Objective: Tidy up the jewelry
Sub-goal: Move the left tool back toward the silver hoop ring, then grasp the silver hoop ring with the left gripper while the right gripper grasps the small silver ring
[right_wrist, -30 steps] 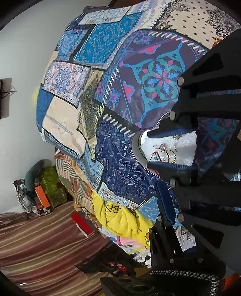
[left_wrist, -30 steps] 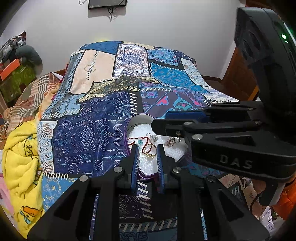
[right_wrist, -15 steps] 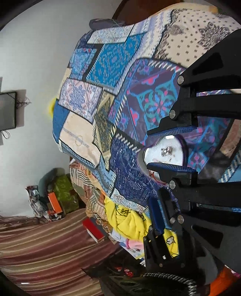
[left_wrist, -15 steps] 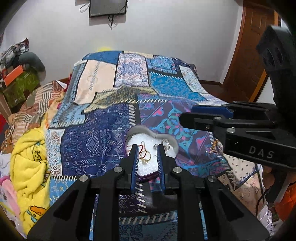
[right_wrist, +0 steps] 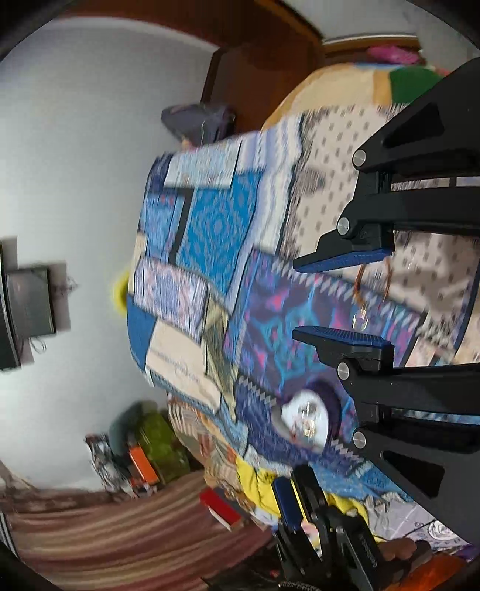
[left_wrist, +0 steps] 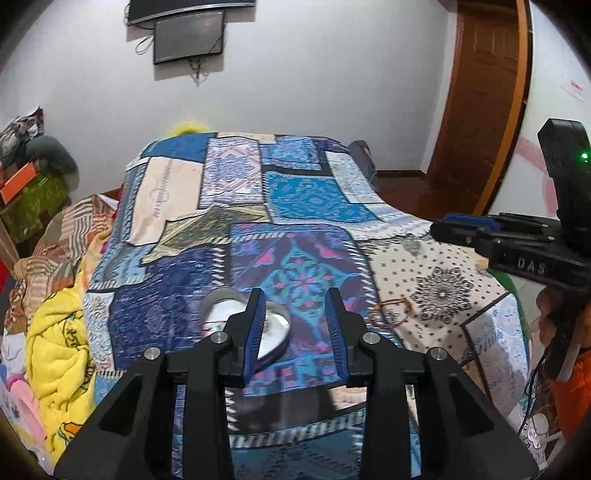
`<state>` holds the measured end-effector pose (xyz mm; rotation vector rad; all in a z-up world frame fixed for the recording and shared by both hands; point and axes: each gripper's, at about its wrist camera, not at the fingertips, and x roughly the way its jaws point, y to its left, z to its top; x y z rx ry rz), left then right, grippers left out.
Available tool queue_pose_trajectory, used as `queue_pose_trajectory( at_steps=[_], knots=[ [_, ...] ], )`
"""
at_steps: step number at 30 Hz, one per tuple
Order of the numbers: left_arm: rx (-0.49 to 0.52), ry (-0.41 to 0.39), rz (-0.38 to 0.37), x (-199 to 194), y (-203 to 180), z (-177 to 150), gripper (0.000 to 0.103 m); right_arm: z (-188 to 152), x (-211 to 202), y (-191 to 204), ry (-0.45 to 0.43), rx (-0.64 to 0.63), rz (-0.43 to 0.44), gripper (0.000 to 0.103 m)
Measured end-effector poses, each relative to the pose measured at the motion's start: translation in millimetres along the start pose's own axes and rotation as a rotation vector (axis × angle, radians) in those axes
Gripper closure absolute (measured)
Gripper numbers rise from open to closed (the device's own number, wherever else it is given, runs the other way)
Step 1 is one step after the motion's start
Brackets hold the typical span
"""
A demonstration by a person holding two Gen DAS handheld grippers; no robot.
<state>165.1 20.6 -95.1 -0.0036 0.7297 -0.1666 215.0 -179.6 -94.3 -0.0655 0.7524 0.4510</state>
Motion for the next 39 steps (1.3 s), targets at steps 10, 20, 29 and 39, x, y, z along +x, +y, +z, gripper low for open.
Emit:
queue_pose_trajectory(
  at_steps=[10,20,29,39],
  knots=[
    [0.043,0.092,-0.08,39,-46,-5,0.069,-29,-3,-52,0.07,0.062,-0.073,0.073],
    [0.045,0.255,-0.155,95,-69,-35,0.069,-64,19,-60,0.186,0.063,-0.023,0.073],
    [0.052,0.342,-0.207,132,-83,-52,0.069,-86,50,-37,0.285,-0.024,0.04,0.073],
    [0.057,0.338,-0.212,151,-86,-51,0.069,-95,70,-25,0.329,-0.106,0.057,0.073]
  ],
)
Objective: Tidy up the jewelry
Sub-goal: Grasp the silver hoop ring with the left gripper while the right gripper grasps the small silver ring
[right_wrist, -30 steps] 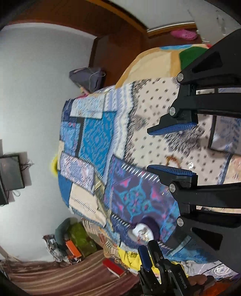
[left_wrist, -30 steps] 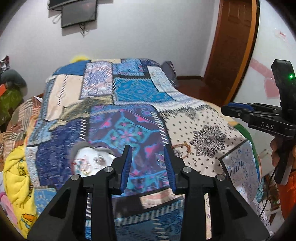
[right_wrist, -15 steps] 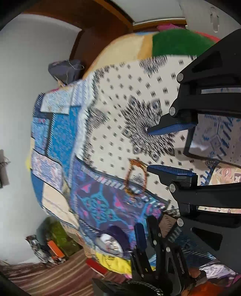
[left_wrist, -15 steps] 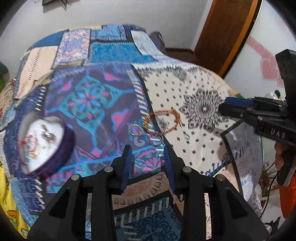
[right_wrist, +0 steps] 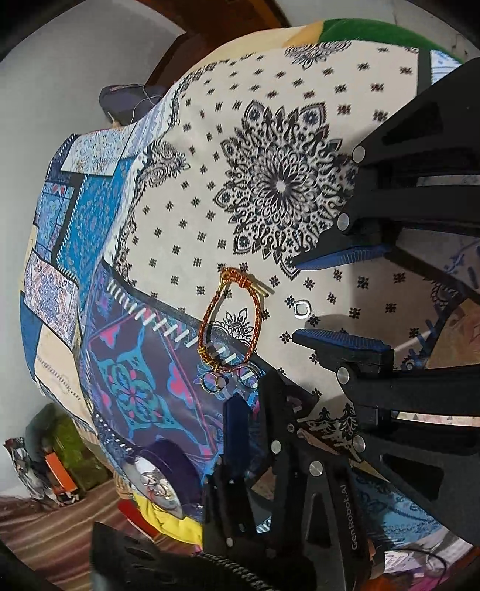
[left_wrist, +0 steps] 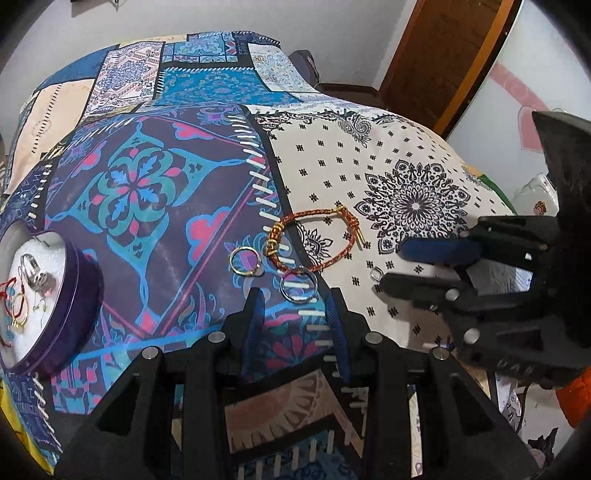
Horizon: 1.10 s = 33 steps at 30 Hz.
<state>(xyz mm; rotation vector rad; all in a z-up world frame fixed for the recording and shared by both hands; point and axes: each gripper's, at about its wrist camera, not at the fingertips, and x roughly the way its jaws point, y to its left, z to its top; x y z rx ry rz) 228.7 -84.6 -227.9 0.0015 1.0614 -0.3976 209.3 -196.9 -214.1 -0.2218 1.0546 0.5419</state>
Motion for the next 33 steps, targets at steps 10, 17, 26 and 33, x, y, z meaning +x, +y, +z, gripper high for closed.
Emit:
queue_pose_trajectory(
  at_steps=[10,17,26,33],
  knots=[
    [0.016,-0.025,0.028,9,-2,5,0.082,-5,8,10,-0.01,-0.039,-0.013,0.093],
    [0.009,-0.031,0.022,6,-2,2,0.083,-5,7,12,-0.023,-0.018,-0.018,0.094],
    [-0.014,-0.044,0.025,-15,0,-14,0.083,0,-11,12,-0.062,0.031,-0.005,0.094],
    [-0.027,-0.102,0.038,-49,2,-17,0.083,12,-37,19,-0.135,0.04,-0.015,0.094]
  ],
)
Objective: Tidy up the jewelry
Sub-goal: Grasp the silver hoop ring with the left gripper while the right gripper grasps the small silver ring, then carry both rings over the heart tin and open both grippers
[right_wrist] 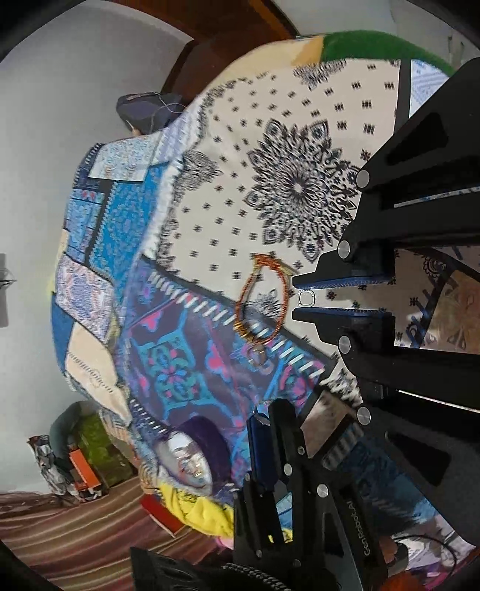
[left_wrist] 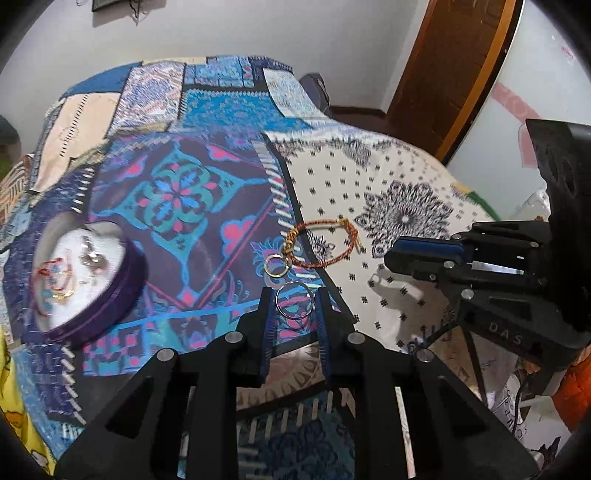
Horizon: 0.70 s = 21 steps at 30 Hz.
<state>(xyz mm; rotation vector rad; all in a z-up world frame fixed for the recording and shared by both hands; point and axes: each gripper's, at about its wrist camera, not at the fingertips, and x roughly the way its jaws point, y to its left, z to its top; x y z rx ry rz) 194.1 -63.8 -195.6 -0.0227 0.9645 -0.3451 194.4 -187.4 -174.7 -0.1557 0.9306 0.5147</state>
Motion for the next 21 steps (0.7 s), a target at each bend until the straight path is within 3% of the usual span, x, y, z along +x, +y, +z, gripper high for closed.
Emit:
queue_pose_trajectory(
  at_steps=[21],
  knots=[
    [-0.054,-0.223,0.112,-112,33,6,0.083,53,-51,64,-0.214,-0.058,0.051,0.094]
  ],
)
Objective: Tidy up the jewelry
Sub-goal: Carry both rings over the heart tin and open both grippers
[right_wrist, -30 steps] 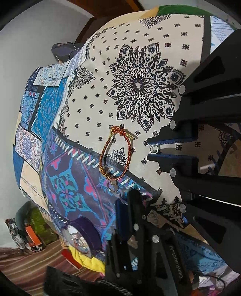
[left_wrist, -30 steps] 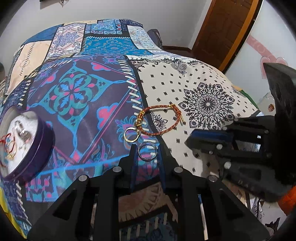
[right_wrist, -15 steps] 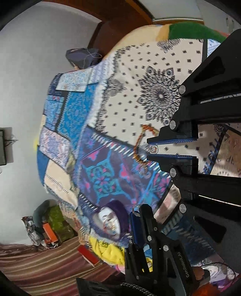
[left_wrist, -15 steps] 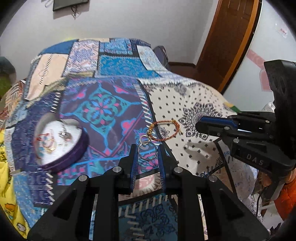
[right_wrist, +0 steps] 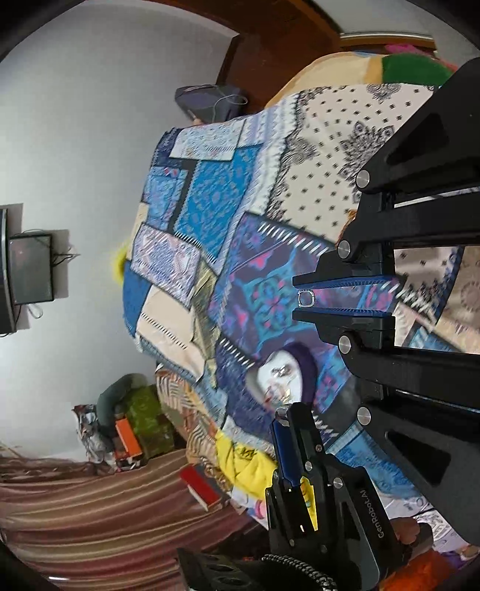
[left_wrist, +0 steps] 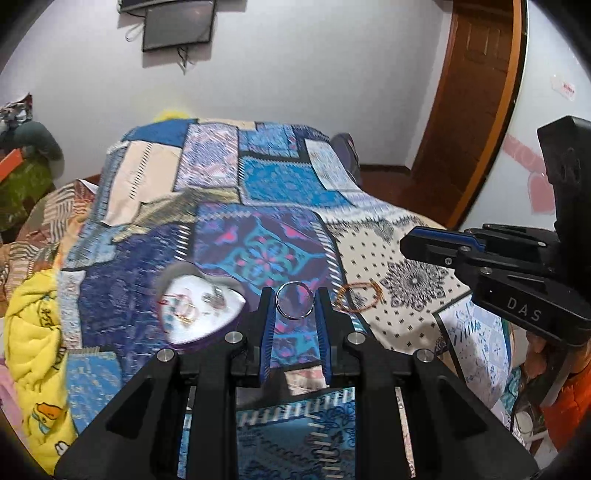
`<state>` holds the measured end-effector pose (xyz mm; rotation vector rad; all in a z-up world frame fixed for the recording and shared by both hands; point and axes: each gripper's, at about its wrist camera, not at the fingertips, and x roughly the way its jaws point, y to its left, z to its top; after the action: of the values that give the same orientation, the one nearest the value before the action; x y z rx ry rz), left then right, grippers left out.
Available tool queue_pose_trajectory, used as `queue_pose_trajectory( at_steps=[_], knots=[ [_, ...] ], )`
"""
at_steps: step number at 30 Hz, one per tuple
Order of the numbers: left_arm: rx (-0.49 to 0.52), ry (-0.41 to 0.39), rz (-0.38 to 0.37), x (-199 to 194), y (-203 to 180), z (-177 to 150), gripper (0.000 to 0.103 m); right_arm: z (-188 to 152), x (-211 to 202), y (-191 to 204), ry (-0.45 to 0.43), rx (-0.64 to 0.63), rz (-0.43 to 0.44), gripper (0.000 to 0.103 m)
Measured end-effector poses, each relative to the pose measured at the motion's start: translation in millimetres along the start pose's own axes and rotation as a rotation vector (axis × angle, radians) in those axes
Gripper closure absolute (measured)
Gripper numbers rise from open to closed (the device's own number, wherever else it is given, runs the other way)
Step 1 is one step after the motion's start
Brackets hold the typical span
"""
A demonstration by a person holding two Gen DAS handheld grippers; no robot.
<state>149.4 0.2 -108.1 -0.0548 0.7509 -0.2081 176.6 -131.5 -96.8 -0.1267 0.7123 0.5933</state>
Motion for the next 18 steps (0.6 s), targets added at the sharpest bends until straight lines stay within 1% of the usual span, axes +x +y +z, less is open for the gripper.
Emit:
queue_pose_trajectory(
  at_steps=[4,11,15,18],
  knots=[
    [-0.018,-0.037,0.022,-14,15,5,0.083,9,2,11,-0.02,-0.008,0.019,0.094],
    [-0.049,-0.08,0.063,-28,42,10,0.083,23,12,30,-0.039,-0.019,0.062,0.094],
    [-0.069,-0.085,0.081,-29,58,10,0.083,27,25,41,-0.028,-0.026,0.091,0.094],
    [-0.092,-0.069,0.083,-23,72,6,0.083,27,37,48,-0.006,-0.036,0.109,0.094]
  ],
)
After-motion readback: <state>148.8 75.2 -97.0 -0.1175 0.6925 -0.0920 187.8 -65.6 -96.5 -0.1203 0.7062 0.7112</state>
